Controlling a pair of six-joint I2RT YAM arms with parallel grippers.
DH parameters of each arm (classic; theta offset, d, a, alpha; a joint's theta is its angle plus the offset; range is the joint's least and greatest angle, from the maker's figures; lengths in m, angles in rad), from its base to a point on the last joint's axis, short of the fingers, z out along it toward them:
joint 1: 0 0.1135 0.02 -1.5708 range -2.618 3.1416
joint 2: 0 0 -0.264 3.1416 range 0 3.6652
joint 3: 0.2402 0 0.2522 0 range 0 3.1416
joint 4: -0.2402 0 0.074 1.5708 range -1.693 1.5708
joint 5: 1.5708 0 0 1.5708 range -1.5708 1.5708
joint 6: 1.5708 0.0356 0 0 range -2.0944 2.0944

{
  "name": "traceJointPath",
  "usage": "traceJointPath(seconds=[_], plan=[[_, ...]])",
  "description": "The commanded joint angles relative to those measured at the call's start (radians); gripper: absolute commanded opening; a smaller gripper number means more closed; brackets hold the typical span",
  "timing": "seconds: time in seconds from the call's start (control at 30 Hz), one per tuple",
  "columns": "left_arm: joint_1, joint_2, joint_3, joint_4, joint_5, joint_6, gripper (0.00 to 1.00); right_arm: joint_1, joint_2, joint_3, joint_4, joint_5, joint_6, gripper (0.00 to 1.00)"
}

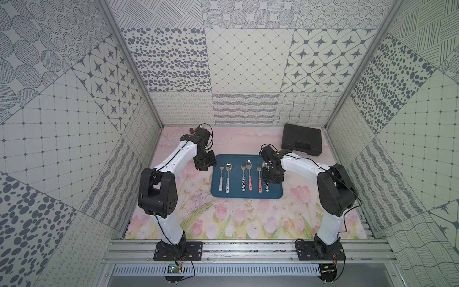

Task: Set the spoon and fork side by side
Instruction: Place the spoon on the tray, then reset both arms

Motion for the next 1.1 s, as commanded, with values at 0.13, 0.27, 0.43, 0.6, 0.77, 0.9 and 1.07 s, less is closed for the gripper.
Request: traceJointPath(seconds=[0.13,0.27,0.43,0.6,0.77,0.9,1.07], plan=[[0.003,-0.087,0.027,0.067,0.045,0.007,0.64,-0.001,-0.169,0.106,-0.058,0.073,-0.016,0.55],[0.002,-0.1,0.079,0.048,0.0,0.026,0.83,-0.04,-0.231,0.127,-0.061,0.126,-0.053,0.97],[0.002,-0.111,0.104,0.021,-0.082,0.011,0.99,-0.095,-0.295,0.115,-0.047,0.188,-0.11,0.97],[0.008,-0.124,0.132,-0.021,-0.23,-0.007,0.99,-0.167,-0.349,0.131,-0.03,0.263,-0.138,0.97],[0.033,-0.148,0.19,-0.039,-0.356,0.047,0.99,-0.24,-0.408,0.152,0.014,0.349,-0.187,0.97],[0.168,-0.255,0.109,0.128,-0.156,0.16,0.99,-0.278,-0.463,0.116,0.118,0.398,-0.346,0.97],[0.447,-0.319,-0.119,0.385,0.154,0.113,0.99,-0.3,-0.567,-0.133,0.484,0.439,-0.675,0.97]])
